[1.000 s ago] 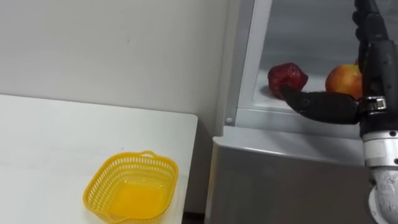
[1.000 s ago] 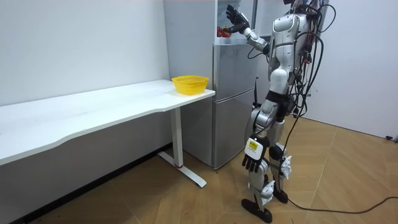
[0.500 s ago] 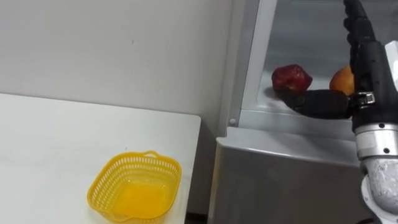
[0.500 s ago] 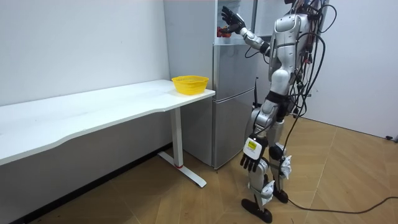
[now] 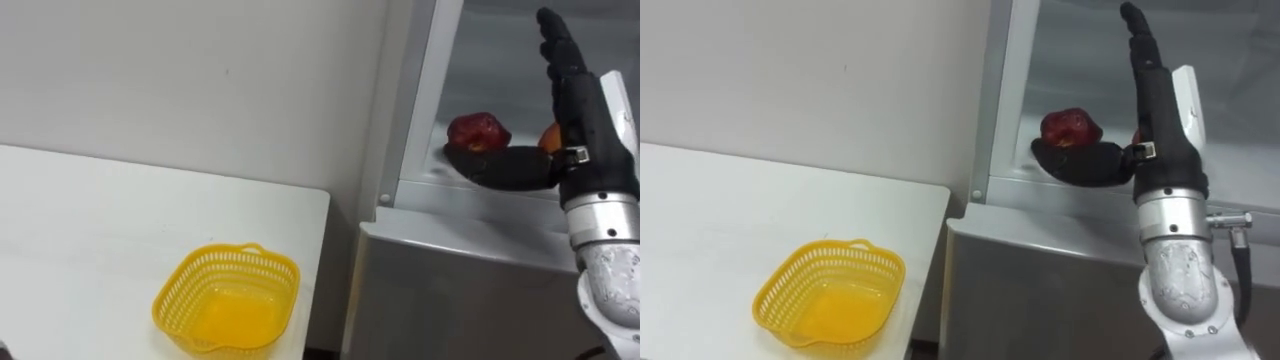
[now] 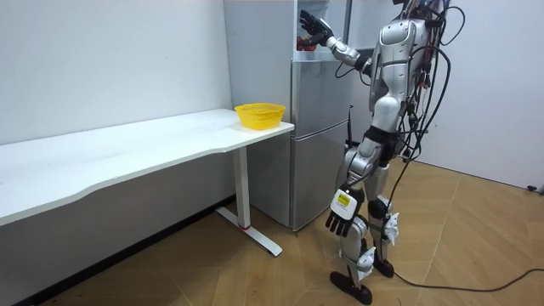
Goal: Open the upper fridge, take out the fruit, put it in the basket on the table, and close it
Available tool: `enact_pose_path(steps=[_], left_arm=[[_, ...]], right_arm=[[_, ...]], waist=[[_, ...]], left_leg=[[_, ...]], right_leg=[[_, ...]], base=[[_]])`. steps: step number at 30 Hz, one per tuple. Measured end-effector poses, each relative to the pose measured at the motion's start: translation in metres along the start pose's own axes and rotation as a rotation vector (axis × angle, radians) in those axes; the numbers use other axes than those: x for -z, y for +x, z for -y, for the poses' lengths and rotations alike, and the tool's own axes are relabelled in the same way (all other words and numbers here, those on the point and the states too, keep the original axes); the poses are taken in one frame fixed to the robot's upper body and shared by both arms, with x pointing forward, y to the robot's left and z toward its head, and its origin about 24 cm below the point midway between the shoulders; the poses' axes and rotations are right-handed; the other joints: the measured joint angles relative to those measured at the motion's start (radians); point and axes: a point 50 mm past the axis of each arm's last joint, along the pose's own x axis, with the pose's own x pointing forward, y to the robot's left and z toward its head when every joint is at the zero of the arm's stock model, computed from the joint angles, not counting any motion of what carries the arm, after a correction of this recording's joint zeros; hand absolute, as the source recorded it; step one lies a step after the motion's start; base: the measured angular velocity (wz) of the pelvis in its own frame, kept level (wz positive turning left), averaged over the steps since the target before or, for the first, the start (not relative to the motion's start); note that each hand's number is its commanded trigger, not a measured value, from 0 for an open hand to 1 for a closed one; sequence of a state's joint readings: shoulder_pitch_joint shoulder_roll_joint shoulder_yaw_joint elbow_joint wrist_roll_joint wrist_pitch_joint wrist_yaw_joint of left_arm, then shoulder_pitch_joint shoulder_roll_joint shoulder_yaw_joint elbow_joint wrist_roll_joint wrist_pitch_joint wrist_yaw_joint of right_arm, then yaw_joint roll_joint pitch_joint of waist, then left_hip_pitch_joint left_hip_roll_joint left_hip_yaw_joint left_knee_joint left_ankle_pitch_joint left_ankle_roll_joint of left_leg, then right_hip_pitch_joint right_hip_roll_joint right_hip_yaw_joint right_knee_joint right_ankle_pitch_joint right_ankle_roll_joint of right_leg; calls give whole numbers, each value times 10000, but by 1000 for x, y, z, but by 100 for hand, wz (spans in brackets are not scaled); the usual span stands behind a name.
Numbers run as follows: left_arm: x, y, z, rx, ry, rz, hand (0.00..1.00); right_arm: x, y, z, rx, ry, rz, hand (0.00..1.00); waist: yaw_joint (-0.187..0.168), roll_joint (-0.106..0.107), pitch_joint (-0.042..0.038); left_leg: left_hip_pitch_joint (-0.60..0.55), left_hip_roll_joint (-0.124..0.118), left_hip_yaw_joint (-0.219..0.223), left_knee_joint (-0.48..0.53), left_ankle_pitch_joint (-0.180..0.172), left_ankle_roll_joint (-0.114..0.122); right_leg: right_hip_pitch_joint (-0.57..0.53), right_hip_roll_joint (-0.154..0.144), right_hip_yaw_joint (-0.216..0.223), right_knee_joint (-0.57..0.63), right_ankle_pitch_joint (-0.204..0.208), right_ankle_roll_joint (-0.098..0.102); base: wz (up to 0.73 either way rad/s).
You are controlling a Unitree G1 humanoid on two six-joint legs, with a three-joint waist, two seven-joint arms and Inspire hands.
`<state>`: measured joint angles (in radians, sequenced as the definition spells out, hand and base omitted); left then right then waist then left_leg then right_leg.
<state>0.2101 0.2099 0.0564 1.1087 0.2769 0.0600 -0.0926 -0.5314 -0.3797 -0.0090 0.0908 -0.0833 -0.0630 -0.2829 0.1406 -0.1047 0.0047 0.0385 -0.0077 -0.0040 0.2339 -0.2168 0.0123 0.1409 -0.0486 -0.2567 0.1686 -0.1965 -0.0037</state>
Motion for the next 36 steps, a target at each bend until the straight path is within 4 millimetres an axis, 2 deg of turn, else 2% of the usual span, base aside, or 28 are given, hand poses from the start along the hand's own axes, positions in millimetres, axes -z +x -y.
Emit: enact_pose_path(steps=[7,15,36], left_arm=[[-3,0,-3,-91,54,80,0],[-3,0,-3,-18,42,-109,0],[-2,-1,-3,364,6,-302,0]], right_arm=[[5,1,-5,-503,-266,-188,0],[9,7,-5,-1176,-870,-480,0],[8,18,-8,-2517,-1031,-802,0]], waist=[[10,-48,-20],[0,-162,16],[55,-176,4]], left_leg=[[-84,-12,5,56,24,14],[-106,-27,-5,46,27,18],[-144,-24,-59,110,26,17]], right_leg=[[-151,-12,13,7,0,0],[-195,-21,43,0,0,0],[-219,-15,49,22,0,0]], base=[[0],[0],[0]])
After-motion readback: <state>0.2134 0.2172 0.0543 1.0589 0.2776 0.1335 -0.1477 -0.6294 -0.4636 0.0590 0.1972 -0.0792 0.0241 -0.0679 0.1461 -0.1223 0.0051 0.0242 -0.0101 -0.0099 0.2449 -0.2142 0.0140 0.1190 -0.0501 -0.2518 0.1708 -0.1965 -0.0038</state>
